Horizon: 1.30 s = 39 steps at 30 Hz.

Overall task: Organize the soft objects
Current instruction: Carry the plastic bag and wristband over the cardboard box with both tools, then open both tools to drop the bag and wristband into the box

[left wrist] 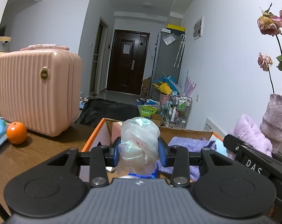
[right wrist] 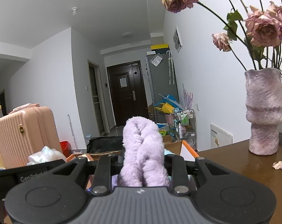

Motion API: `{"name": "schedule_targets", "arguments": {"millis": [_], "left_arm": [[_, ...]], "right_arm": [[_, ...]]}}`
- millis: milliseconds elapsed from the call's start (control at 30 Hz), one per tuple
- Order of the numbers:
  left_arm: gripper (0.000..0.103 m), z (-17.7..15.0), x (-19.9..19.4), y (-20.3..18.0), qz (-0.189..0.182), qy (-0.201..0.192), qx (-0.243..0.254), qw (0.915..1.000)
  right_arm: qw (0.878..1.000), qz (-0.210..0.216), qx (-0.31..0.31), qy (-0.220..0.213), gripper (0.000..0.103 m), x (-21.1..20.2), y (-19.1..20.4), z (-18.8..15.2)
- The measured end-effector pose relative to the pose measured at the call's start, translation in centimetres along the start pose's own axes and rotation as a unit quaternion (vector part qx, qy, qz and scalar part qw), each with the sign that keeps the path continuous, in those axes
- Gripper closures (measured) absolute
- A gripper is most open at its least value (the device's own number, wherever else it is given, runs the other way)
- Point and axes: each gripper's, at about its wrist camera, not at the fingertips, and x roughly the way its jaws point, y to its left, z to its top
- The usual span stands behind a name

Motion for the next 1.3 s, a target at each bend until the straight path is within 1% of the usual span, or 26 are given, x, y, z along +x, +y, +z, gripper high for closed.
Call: {"name": "schedule_targets", "arguments": {"millis": [433,700,933,1067,1167,1233,1300], "left_arm": [[0.063,1.0,3.9,-0.8,0.001,-0.006,0.006,1.0],[0.063,1.2,6.3,-1.1,0.003,0.005,0.006,1.0],[0.063,1.0,7.3,-0.7,0.007,0.009,0.009,0.9999],[0.062,0.8,7.6,-0.6,0.015,0.017,0.005,0.9997],[0.061,0.7,7.8,-0.5,0.023,0.02,0.003,0.9995],[0.059,0.8,7.8,-0.4,0.031,0.021,0.0,0.9993],[0.054,0.8,7.6,-0.2,0.038,0.02,-0.003,0.9991]], "right_arm": [[1.0,0.005,-0.004,0.002,0.077,4.4,-0.5,1.6],[1.0,0.0,-0.017,0.013,0.077,6.8,-0.5,1.9],[0.999,0.008,-0.023,0.048,0.077,8.9,-0.8,1.7],[0.998,0.009,-0.027,0.055,0.076,9.0,-0.8,1.5],[0.998,0.01,-0.034,0.061,0.076,9.0,-0.5,1.3],[0.997,0.008,-0.037,0.064,0.072,9.1,-0.4,1.2],[0.997,0.007,-0.036,0.065,0.069,9.1,-0.4,1.2]]}}
